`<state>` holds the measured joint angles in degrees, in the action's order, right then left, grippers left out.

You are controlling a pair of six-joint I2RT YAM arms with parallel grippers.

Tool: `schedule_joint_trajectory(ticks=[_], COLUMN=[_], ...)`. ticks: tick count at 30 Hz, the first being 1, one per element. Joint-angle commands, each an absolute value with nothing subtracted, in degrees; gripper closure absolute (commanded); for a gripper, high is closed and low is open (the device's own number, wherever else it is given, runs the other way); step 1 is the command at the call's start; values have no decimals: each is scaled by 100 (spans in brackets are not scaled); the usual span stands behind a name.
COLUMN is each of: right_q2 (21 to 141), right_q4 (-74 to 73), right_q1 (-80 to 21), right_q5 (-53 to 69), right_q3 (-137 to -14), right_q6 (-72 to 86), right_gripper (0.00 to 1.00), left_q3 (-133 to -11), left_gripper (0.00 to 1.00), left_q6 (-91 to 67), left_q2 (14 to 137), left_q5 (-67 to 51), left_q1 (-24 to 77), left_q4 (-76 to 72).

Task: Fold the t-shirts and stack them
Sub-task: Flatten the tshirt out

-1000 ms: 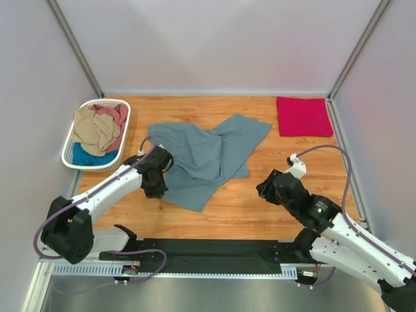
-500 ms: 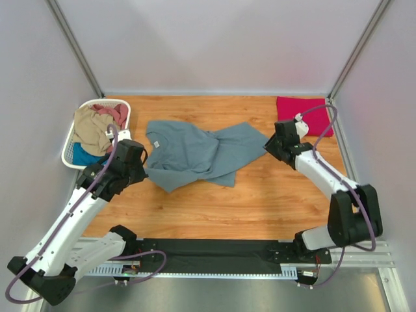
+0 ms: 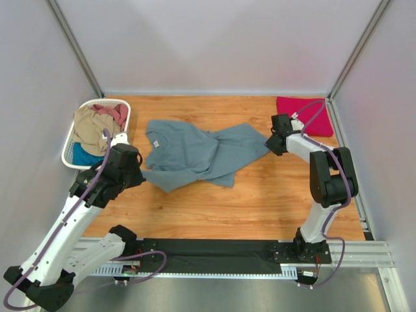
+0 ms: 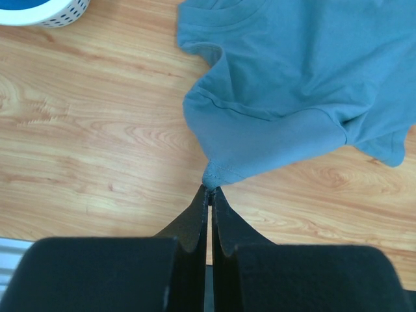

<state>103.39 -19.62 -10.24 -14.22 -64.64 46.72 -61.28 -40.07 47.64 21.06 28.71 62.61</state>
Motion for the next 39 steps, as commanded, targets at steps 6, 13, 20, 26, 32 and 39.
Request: schedule_joint_trajectory(ticks=[6, 13, 20, 26, 32, 39], right_q2=[10933, 11215, 11224, 11215, 10242, 7763], right_q4=[-1925, -1986, -1986, -1995, -2916, -4717], right_q1=[-809, -738, -686, -685, -651, -642], right_q5=[-1679, -1828, -1811, -1775, -2056, -2101], right_q3=[-7049, -7181, -7216, -7242, -7786, -8857], right_q6=[4439, 4289, 4122, 4000, 3552, 3182], right_gripper=[67, 67, 64, 88, 100, 100], left_q3=[-6161, -6187, -6214, -6196, -6747, -8559], left_gripper=[100, 100, 100, 100, 100, 100], left_q6=[-3876, -3850, -3832, -3841, -3850, -3709], left_q2=[4658, 4693, 4720, 4772, 4825, 5159], left_q5=[2065, 2074, 2065, 2022, 2275, 2382], left_q1=[2821, 2830, 2830, 2830, 2821, 2812], left_q4=[6328, 6311, 6293, 6205, 6302, 6714])
